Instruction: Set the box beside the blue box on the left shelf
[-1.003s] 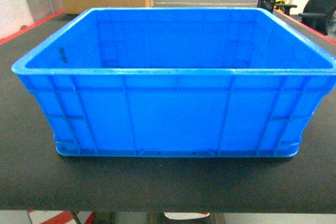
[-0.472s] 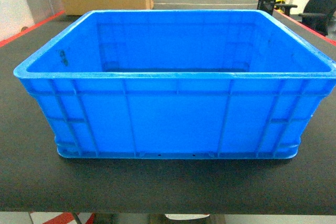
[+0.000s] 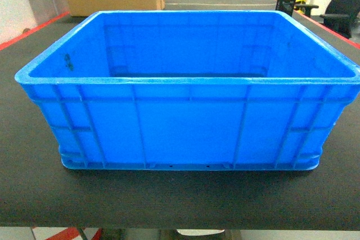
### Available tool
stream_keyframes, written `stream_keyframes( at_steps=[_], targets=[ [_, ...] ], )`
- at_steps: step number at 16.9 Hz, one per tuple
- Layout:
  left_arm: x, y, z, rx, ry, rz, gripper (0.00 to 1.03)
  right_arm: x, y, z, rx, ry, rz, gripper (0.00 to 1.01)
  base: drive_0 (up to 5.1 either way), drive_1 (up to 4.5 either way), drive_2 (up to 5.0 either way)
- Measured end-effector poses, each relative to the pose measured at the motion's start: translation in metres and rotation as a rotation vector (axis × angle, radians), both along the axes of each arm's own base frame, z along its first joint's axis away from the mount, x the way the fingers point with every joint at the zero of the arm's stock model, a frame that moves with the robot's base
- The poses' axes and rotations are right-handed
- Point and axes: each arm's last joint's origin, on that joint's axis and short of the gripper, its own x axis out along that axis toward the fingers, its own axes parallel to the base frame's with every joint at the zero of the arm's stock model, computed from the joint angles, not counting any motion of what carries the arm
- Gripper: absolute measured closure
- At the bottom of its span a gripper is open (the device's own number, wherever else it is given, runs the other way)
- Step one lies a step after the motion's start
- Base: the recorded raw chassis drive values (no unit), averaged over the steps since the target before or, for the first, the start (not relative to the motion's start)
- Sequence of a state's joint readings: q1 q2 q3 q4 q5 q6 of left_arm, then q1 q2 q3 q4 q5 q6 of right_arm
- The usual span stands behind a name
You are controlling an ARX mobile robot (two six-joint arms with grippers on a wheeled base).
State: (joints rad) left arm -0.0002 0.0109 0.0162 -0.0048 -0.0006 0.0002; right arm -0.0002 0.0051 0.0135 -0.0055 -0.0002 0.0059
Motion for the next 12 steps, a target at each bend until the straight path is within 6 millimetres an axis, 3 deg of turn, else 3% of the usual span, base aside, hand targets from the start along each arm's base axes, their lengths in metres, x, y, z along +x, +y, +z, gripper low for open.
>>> stream_keyframes(
  at_steps=[12],
  targets=[
    [0.0000, 0.0000, -0.0001, 0.000, 0.000, 0.000, 0.05, 0.0000, 0.0000, 0.0000, 0.000, 0.000, 0.000, 0.03, 0.0, 0.00, 0.0]
  ],
)
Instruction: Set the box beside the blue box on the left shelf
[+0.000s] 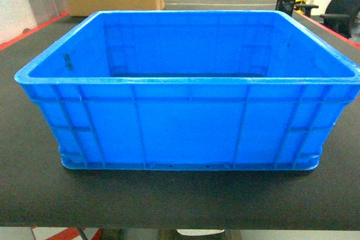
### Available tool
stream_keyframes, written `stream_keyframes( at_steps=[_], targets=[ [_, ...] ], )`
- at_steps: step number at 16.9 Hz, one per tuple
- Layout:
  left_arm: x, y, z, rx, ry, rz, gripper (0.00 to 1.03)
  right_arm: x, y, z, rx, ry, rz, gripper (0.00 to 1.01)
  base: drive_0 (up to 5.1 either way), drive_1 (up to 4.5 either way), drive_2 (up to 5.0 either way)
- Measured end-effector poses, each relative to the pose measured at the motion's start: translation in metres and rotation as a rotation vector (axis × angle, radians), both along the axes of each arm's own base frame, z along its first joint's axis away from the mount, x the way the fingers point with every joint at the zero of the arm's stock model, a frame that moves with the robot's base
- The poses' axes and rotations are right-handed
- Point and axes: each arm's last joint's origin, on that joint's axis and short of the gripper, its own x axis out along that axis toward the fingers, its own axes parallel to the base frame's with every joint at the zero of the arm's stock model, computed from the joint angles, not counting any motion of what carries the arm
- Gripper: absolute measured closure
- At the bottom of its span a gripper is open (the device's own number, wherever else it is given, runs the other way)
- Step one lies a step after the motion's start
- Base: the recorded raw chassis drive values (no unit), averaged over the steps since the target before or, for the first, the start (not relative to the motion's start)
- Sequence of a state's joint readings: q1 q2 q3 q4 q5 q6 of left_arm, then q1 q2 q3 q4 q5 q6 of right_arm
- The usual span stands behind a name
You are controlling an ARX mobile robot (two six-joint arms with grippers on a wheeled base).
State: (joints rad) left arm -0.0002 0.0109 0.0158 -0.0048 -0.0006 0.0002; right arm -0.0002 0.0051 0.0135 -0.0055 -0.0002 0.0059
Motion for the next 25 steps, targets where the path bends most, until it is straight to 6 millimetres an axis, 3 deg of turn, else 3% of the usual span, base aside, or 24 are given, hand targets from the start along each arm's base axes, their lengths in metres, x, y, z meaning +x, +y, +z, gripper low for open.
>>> stream_keyframes(
  at_steps=[22, 25],
  targets=[
    [0.0000, 0.0001, 0.0000, 0.001, 0.002, 0.004, 0.05, 0.0000, -0.0001, -0.0004, -0.002, 0.005, -0.005, 0.03, 0.0, 0.00, 0.0],
    [0.0058, -0.0050, -0.0025, 0.054, 0.080, 0.229, 0.05, 0.0071, -0.0018, -0.0033, 0.006, 0.106, -0.092, 0.03, 0.0, 0.00, 0.0]
  ],
)
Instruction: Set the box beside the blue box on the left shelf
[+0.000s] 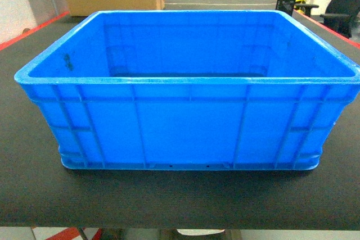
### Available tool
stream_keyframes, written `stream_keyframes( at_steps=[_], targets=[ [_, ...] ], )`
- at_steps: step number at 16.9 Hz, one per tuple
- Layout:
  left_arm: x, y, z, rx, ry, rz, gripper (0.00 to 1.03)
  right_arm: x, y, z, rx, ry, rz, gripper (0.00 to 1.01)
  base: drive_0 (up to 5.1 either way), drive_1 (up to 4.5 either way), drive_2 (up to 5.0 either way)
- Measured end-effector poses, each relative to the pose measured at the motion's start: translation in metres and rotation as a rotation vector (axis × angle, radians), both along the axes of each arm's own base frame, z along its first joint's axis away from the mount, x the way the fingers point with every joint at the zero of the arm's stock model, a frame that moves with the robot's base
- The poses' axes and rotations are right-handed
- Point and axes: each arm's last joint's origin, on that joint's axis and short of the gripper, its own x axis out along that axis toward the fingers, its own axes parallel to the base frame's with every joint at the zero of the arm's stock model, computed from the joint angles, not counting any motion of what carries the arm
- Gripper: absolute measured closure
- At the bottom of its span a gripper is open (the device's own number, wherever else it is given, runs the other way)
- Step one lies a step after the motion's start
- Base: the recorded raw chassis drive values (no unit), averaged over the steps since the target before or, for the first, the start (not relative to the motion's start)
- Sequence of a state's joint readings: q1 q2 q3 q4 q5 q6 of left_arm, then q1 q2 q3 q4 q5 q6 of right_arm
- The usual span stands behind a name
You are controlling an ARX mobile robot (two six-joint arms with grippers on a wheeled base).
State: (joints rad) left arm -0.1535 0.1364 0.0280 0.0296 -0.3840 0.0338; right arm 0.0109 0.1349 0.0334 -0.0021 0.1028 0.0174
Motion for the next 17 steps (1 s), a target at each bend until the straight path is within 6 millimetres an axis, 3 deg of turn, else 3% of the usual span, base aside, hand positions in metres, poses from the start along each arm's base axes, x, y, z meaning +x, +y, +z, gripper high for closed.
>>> stream_keyframes(
  at_steps=[2, 4, 6, 9, 11, 13, 17],
  targets=[
    [0.013, 0.002, 0.026, -0.010, -0.058, 0.017, 0.05, 0.015, 0.001, 0.027, 0.017, -0.045, 0.043, 0.03, 0.0, 0.00, 0.0],
    [0.045, 0.001, 0.060, -0.005, -0.104, -0.035, 0.05, 0.045, 0.002, 0.059, 0.061, -0.036, 0.115, 0.03, 0.0, 0.00, 0.0],
    [0.097, -0.001, 0.077, -0.024, -0.032, -0.078, 0.05, 0.088, 0.003, 0.076, 0.091, 0.054, 0.133, 0.03, 0.0, 0.00, 0.0],
    [0.178, -0.003, 0.074, -0.082, 0.178, -0.078, 0.05, 0.161, 0.009, 0.088, 0.133, 0.188, 0.177, 0.03, 0.0, 0.00, 0.0],
    [0.220, -0.004, 0.082, -0.096, 0.210, -0.074, 0.05, 0.208, 0.011, 0.088, 0.148, 0.283, 0.180, 0.03, 0.0, 0.00, 0.0],
    [0.250, -0.009, 0.081, -0.102, 0.263, -0.085, 0.05, 0.241, 0.017, 0.079, 0.160, 0.378, 0.186, 0.03, 0.0, 0.00, 0.0],
    [0.284, -0.018, 0.062, -0.136, 0.389, -0.103, 0.05, 0.280, 0.030, 0.061, 0.147, 0.499, 0.200, 0.03, 0.0, 0.00, 0.0]
  ],
)
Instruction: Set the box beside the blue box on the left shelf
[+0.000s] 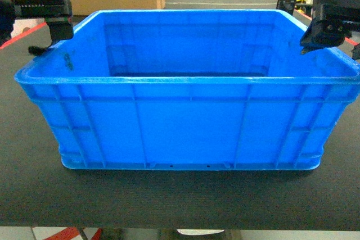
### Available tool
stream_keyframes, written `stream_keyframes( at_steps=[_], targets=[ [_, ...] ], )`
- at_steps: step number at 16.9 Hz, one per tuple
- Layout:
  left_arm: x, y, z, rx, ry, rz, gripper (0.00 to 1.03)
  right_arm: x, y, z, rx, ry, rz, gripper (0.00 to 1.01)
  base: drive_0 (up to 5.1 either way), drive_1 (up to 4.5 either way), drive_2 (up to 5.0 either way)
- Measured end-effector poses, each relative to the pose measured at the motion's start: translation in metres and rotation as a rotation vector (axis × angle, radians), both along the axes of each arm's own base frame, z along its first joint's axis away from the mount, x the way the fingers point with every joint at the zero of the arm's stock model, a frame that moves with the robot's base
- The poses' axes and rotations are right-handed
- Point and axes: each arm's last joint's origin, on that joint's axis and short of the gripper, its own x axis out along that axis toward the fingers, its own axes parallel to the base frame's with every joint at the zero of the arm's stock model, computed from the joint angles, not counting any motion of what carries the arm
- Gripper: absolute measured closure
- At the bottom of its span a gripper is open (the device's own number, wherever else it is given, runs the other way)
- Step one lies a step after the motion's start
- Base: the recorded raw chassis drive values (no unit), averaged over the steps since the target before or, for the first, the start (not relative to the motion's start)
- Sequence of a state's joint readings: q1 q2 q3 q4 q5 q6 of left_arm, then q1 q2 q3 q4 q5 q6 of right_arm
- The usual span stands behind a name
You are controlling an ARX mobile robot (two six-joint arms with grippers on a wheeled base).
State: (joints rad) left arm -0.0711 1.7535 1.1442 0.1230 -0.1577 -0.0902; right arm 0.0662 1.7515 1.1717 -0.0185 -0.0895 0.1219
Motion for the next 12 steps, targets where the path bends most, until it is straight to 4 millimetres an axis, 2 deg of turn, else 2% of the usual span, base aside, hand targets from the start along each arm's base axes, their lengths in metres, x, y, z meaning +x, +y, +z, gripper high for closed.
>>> stream_keyframes(
  at_steps=[3, 9, 11, 12],
  targets=[
    [0.008, -0.005, -0.004, -0.004, 0.042, -0.009, 0.05, 0.007, 0.000, -0.014, 0.000, 0.052, 0.005, 0.03, 0.0, 0.00, 0.0],
    [0.015, -0.007, -0.011, -0.011, 0.085, -0.012, 0.05, 0.013, 0.005, -0.016, -0.001, 0.064, 0.015, 0.03, 0.0, 0.00, 0.0],
    [0.016, -0.009, -0.012, -0.018, 0.101, -0.020, 0.06, 0.015, 0.009, -0.022, -0.011, 0.080, 0.019, 0.21, 0.0, 0.00, 0.0],
    [0.017, -0.010, -0.015, -0.027, 0.116, -0.021, 0.17, 0.015, 0.009, -0.022, -0.014, 0.083, 0.017, 0.31, 0.0, 0.00, 0.0]
  ],
)
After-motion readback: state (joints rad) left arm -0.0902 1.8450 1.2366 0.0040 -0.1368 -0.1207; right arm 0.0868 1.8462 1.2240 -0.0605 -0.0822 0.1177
